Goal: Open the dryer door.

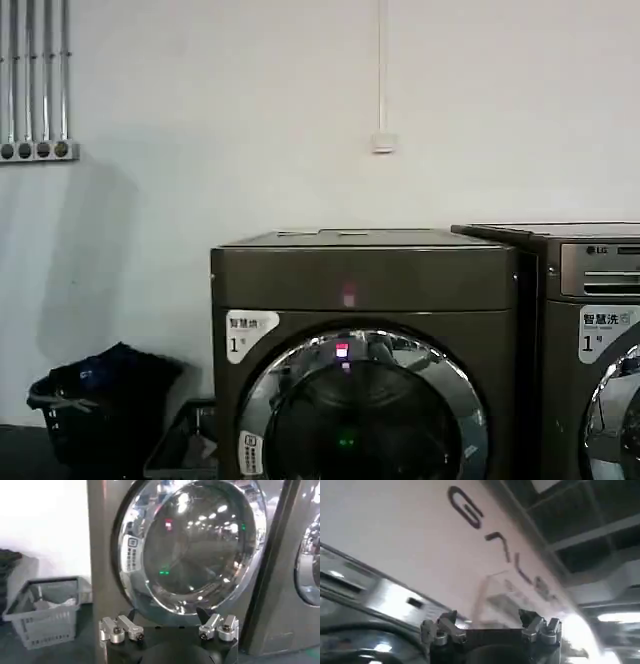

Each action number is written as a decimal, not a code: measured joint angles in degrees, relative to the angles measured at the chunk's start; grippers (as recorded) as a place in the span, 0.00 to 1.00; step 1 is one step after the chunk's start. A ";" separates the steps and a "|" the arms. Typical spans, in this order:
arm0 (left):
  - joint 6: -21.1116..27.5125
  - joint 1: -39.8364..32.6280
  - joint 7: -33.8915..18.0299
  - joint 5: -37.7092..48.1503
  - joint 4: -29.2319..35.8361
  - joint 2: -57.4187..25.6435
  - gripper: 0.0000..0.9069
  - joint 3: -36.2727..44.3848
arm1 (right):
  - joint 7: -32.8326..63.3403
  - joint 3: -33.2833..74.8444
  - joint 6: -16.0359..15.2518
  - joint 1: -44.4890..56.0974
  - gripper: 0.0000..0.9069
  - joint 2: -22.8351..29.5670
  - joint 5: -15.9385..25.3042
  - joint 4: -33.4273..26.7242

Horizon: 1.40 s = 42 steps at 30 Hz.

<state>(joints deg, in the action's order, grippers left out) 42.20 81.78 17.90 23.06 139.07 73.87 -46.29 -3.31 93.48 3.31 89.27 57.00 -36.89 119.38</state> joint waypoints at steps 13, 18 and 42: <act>0.00 4.13 -0.88 0.16 3.53 2.08 1.00 -7.71 | -0.40 -24.95 0.80 -7.69 1.00 -5.28 -0.79 5.15; 0.00 5.51 -1.39 0.19 4.97 3.72 1.00 -10.09 | -1.36 -33.30 2.23 -9.88 1.00 -7.52 -3.87 7.01; 0.00 8.86 -2.50 1.92 8.12 9.04 1.00 -20.80 | -10.16 -79.29 6.15 -36.65 1.00 -15.47 -13.06 -6.14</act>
<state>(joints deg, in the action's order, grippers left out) 42.19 90.64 15.39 24.98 147.19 82.91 -67.09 -13.47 14.19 9.46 52.62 41.53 -49.95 113.23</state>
